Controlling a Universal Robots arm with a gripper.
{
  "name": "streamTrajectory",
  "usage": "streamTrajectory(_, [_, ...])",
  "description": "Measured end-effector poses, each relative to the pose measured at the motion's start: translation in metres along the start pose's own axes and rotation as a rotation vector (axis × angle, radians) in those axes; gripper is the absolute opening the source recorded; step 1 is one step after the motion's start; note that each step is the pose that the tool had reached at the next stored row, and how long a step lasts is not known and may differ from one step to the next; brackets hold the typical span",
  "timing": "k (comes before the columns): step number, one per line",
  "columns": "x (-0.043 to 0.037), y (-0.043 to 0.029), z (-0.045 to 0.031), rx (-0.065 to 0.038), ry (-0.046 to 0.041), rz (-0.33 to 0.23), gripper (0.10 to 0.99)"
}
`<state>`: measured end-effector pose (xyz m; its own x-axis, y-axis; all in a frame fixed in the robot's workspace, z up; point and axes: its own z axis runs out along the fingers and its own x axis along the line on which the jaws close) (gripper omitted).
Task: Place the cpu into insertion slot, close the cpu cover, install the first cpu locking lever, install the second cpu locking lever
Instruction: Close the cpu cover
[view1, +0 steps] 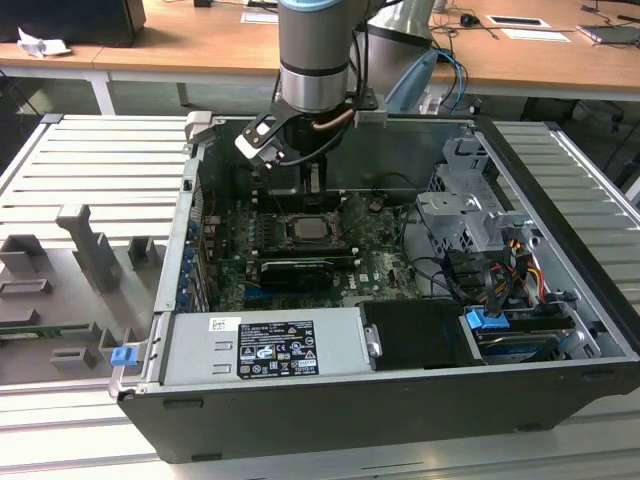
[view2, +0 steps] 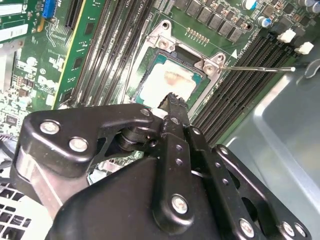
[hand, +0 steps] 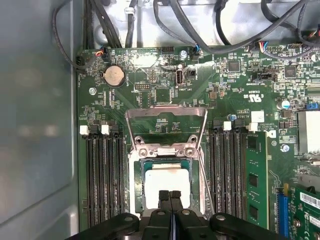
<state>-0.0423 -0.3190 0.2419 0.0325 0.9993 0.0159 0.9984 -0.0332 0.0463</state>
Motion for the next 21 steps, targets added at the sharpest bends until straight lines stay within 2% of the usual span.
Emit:
streamTrajectory(4, [0.0002,0.0007,-0.0140,0.001,-0.0021,0.000,0.106])
streamTrajectory(6, [0.0004,0.0013,-0.0259,0.001,-0.0024,0.000,0.106])
streamTrajectory(7, [0.0005,0.0016,-0.0289,0.001,-0.0034,0.000,0.106])
streamTrajectory(9, [0.0006,0.0046,-0.0292,0.002,-0.0049,0.000,0.106])
streamTrajectory(14, [0.0011,0.0270,-0.0282,0.008,-0.0053,0.000,0.106])
streamTrajectory(18, [0.0017,0.0445,-0.0274,0.008,-0.0053,0.000,0.106])
streamTrajectory(20, [0.0020,0.0509,-0.0271,0.008,-0.0053,-0.002,0.106])
streamTrajectory(21, [0.0025,0.0577,-0.0268,0.009,-0.0051,-0.007,0.106])
